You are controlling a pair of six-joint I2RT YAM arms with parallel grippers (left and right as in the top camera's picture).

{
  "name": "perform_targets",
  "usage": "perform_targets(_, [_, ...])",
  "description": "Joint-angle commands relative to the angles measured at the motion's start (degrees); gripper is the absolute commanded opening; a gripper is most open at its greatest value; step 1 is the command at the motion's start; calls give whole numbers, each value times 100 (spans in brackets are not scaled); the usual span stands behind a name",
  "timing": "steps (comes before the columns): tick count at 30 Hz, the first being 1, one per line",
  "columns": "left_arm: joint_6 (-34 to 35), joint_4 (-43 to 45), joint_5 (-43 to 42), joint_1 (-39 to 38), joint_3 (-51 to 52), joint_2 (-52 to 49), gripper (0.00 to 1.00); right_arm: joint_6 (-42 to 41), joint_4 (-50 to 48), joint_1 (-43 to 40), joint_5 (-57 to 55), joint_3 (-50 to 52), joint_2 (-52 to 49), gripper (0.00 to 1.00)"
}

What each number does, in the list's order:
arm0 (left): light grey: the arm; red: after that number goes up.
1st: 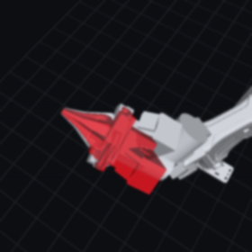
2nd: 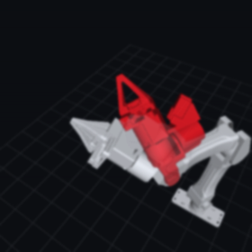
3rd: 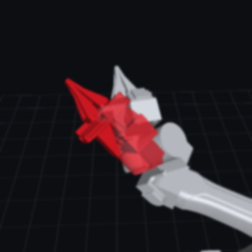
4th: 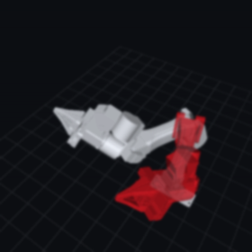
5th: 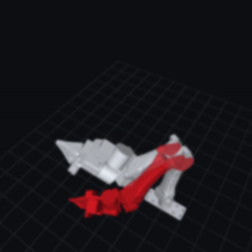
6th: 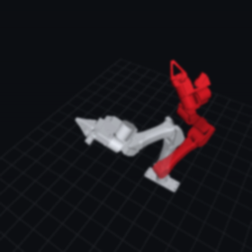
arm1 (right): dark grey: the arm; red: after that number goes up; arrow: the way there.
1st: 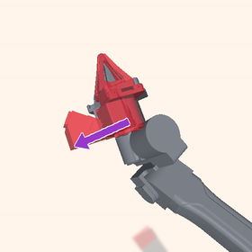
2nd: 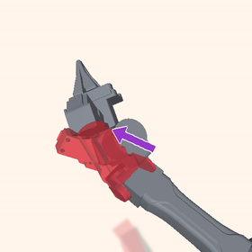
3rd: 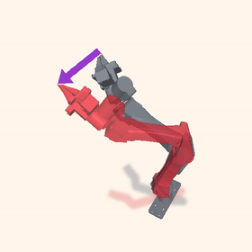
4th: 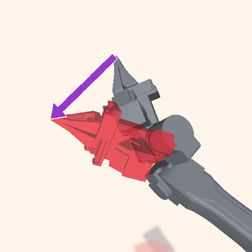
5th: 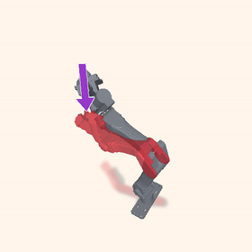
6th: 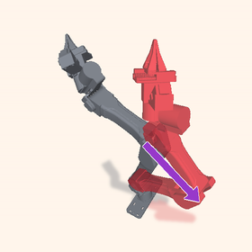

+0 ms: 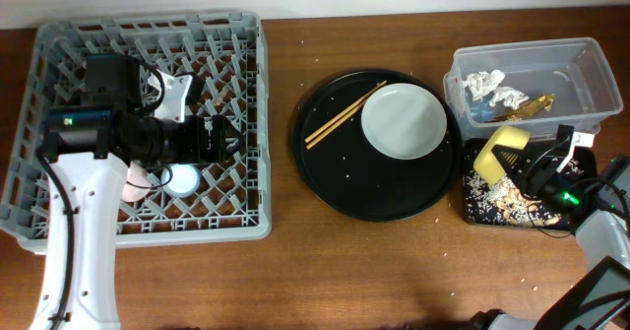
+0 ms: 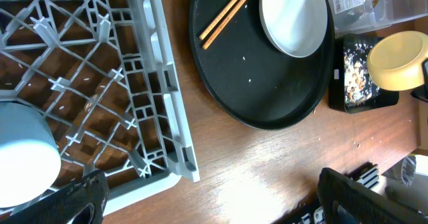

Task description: Sort waste into correct bins and load items into the dishwasher rack

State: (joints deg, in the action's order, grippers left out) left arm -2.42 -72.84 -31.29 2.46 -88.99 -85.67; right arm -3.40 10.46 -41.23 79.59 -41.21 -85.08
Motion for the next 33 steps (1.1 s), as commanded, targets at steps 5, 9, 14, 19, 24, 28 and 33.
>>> perform_targets(5, [-111,11,-42,-7,-68,17,99,-1250,-59,-262,-264,28,26,4])
perform_targets(9, [-111,11,-39,-7,-68,17,99,-1043,-116,-304,-413,28,33,4])
perform_targets(14, [-111,11,-39,-7,-68,17,99,-1235,-164,-164,935,26,210,4])
perform_targets(19, [-111,11,-42,-7,-70,17,99,-1858,57,2590,-1493,-219,2146,4])
perform_targets(24, [-111,11,-39,-7,-70,17,99,-750,1196,7425,-7530,-275,1657,4])
perform_targets(28, [-111,11,-42,-7,-68,17,99,-422,1565,7936,-7923,-1552,-859,4])
perform_targets(33, [-111,11,-39,-7,-68,17,99,-396,3235,7794,-7928,-3436,-1025,46])
